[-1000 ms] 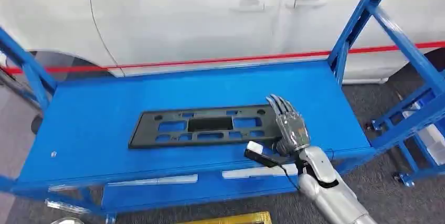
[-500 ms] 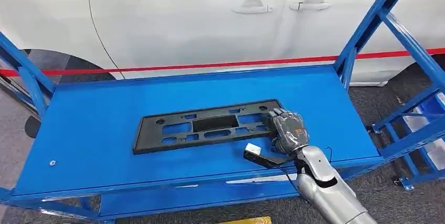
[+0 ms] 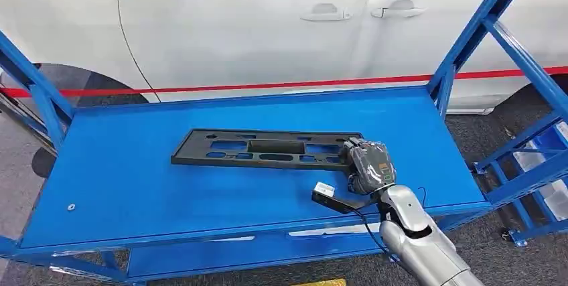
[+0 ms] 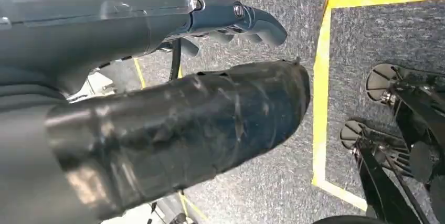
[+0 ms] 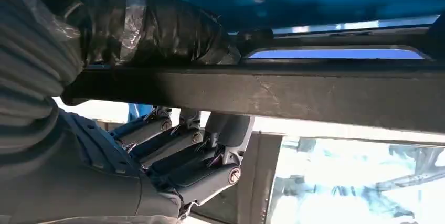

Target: Take the parts from the cabinet and place them on the table.

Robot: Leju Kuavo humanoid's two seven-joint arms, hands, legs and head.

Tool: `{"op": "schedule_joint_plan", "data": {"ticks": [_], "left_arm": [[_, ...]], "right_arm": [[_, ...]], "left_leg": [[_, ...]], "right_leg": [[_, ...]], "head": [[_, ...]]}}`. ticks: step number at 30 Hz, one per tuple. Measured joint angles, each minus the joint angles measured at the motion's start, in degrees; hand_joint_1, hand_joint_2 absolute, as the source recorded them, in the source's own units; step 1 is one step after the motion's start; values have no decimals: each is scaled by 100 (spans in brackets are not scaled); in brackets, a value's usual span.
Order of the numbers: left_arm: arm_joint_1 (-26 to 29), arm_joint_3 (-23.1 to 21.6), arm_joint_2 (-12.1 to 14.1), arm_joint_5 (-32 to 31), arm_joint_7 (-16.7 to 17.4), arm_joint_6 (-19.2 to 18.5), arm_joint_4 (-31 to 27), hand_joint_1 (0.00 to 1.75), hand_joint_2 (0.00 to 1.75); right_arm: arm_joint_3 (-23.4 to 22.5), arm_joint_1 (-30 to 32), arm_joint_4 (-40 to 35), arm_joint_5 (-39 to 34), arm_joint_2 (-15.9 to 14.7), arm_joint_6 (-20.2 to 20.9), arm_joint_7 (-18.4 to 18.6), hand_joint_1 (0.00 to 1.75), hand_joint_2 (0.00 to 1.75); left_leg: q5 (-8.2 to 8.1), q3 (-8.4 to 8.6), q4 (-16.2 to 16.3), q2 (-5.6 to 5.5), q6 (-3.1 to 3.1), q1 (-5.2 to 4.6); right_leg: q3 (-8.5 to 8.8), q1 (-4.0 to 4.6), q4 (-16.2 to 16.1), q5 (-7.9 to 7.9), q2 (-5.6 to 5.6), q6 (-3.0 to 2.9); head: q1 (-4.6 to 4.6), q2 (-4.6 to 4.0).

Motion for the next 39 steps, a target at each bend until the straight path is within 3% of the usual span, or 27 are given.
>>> {"op": "schedule_joint_plan", "data": {"ticks": [1, 13, 20, 25, 28, 29, 30, 31, 32, 34, 35, 36, 37, 39], "left_arm": [[3, -22, 0, 9, -5, 0, 0, 0, 175], [6, -175, -44, 293, -18, 70, 0, 0, 175], [66, -308, -151, 481, -149, 144, 0, 0, 175], [70, -334, -186, 487, -160, 146, 0, 0, 175], [68, -352, -190, 557, -162, 142, 0, 0, 175], [70, -373, -188, 590, -173, 138, 0, 0, 175], [73, -383, -190, 599, -177, 138, 0, 0, 175], [70, -418, -192, 632, -195, 131, 0, 0, 175], [71, -448, -201, 669, -197, 120, 0, 0, 175], [72, -492, -201, 706, -208, 111, 0, 0, 175], [72, -509, -201, 719, -208, 107, 0, 0, 175], [70, -525, -199, 723, -210, 107, 0, 0, 175], [69, -538, -199, 726, -210, 107, 0, 0, 175], [68, -568, -205, 730, -210, 105, 0, 0, 175]], "right_arm": [[-2, 17, -4, 0, -2, -27, 0, 175, 175], [-188, 275, -287, -363, -48, -333, -352, 175, 175], [-439, 795, -1946, -794, -407, -341, -632, 175, 175], [-518, 911, -2443, -826, -529, -282, -647, 175, 175], [-533, 952, -2609, -915, -599, -278, -853, 175, 175], [-542, 983, -2724, -985, -627, -280, -975, 175, 175], [-549, 1016, -2781, -1010, -643, -280, -1019, 175, 175], [-590, 1071, -2980, -1049, -717, -282, -1152, 175, 175], [-610, 1111, -3093, -1049, -765, -287, -1233, 175, 175], [-610, 1211, -3301, -1001, -851, -298, -1353, 175, 175], [-606, 1272, -3366, -975, -866, -300, -1379, 175, 175], [-603, 1327, -3412, -953, -890, -300, -1401, 175, 175], [-603, 1370, -3456, -942, -914, -300, -1412, 175, 175], [-603, 1395, -3508, -942, -947, -300, -1416, 175, 175]], "left_leg": [[0, 4, 1, 0, 0, 1], [0, 10, -1, -2, -2, 18], [-2, -6, -1, 3, -4, 17], [-4, -4, -2, 1, -7, 17], [-4, -1, 0, 0, -7, 17], [6, -9, 50, -8, 26, -26], [36, 14, -31, -1, 66, -19], [132, 82, -209, 23, 120, 68], [163, 107, -281, 38, 144, 59], [180, 95, -280, 43, 160, 65], [180, 81, -267, 44, 159, 65], [180, 56, -244, 44, 154, 70], [179, 27, -210, 44, 145, 85], [162, -29, -128, 44, 78, 141]], "right_leg": [[2, 0, 0, -1, -2, 3], [3, 16, 10, -12, -5, 16], [-14, 15, 20, -14, 7, 14], [-17, 15, 21, -19, 0, 15], [-16, 14, 20, -18, 0, 16], [-1, -46, -25, 33, -3, 102], [19, -30, -71, 53, 7, 133], [25, -25, -9, -33, -6, 140], [-43, -16, 140, -191, -4, 140], [-379, -47, 916, -673, 5, 166], [-545, -74, 1296, -833, 4, 189], [-678, -107, 1581, -886, 3, 219], [-674, -148, 1570, -769, -1, 252], [-368, -212, 956, -344, -9, 323]], "head": [[0, 0], [0, 0], [0, 0], [0, 0], [0, 0], [0, 0], [-2, 0], [-2, 0], [2, 0], [2, 0], [0, 0], [2, 0], [0, 0], [-2, 0]]}}
